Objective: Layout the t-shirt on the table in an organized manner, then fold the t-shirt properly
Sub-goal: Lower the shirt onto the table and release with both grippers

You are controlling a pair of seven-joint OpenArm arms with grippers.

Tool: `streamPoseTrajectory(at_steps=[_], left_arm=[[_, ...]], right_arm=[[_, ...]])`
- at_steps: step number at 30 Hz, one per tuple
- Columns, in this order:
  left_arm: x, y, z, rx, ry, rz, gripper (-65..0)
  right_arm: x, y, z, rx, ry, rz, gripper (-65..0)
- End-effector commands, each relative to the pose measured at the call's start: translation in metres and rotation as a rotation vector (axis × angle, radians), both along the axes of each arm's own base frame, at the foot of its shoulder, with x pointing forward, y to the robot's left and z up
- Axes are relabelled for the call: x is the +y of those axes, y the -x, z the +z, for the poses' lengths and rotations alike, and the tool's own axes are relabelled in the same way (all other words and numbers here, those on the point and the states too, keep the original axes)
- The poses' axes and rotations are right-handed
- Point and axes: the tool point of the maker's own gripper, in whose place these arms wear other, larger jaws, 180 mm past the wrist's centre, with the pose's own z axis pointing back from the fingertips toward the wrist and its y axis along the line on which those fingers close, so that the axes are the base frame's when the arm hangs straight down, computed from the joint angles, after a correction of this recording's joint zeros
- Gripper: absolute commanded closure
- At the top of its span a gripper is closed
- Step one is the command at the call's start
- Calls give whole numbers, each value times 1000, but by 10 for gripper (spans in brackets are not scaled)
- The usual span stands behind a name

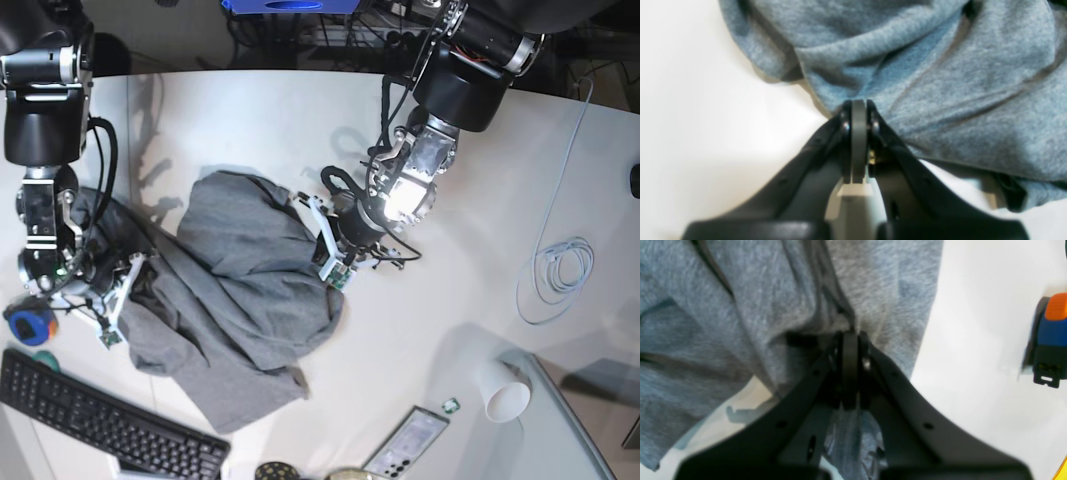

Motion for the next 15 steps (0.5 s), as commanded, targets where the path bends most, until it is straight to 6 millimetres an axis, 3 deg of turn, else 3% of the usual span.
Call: streamPoseTrajectory(at_steps=[1, 5, 7, 12, 13, 15], left_arm=[[28, 21, -27, 118, -129, 12, 0], [29, 25, -27, 119, -120, 21, 0], [28, 16, -14, 77, -114, 16, 0], [17, 5, 24, -6, -94, 2, 0], [15, 1, 31, -25, -91, 7, 0], [11, -7, 42, -55, -81, 16, 0]], right_arm=[[-9, -18, 20, -65, 9, -6, -8], [-18, -19, 25, -74, 26, -10, -17], [-19, -18, 24, -71, 27, -11, -27], [-20, -16, 22, -65, 29, -12, -137], [-20, -16, 22, -65, 29, -12, -125], [-21, -16, 21, -64, 30, -14, -36]])
